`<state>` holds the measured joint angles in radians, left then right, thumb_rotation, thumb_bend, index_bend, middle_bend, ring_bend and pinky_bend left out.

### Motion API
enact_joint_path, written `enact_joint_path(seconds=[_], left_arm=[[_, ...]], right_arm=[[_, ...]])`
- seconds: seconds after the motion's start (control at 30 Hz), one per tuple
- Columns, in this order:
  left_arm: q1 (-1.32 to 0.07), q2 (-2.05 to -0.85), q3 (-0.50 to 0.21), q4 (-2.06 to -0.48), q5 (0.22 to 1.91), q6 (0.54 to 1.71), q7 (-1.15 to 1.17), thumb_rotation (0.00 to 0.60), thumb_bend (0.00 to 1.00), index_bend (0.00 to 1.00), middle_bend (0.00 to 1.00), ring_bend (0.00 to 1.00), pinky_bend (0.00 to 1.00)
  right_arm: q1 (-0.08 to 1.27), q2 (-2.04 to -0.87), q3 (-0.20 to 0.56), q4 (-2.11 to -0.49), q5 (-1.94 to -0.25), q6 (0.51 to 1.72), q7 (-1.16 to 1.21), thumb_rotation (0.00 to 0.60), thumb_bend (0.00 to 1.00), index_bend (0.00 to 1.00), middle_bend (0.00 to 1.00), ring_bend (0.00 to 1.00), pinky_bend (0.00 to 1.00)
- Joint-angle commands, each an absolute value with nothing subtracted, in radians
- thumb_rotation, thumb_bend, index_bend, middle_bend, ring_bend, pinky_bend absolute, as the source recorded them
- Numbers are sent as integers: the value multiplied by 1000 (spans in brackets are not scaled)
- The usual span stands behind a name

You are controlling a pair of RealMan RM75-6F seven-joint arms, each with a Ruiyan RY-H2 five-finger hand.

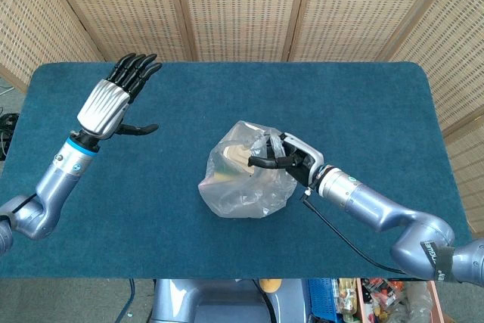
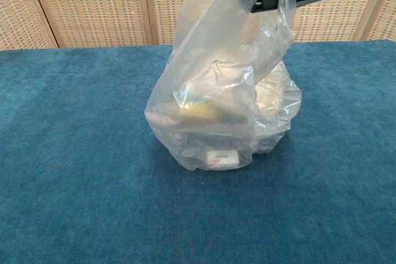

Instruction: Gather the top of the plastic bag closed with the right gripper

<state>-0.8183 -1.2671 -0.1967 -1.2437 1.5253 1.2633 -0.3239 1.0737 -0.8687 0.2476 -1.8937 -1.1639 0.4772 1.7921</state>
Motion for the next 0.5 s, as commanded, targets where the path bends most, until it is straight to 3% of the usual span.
enact_joint_path(seconds=[0.03, 0.17, 0.37, 0.5], left_arm=[[-802, -1264, -188, -1231, 1530, 1276, -342, 590, 77, 0, 0, 0, 26], [-777, -1256, -181, -1230, 1528, 1292, -358, 599, 78, 0, 0, 0, 26], [-731, -1216, -167, -1274, 1496, 1283, -355, 600, 81, 0, 0, 0, 21], [-667, -1180, -153, -1328, 1449, 1295, -343, 600, 81, 0, 0, 0, 16]], right_arm=[[1063, -859, 289, -1906, -1113, 448, 1734, 600, 210, 583, 656, 476, 533], [1051, -850, 328, -1914, -1070, 425, 1668, 600, 197, 592, 666, 500, 581], [1033, -849, 358, -1927, -1035, 406, 1584, 600, 17, 604, 690, 534, 653], [1019, -856, 374, -1934, -1022, 408, 1521, 600, 0, 604, 690, 534, 673]])
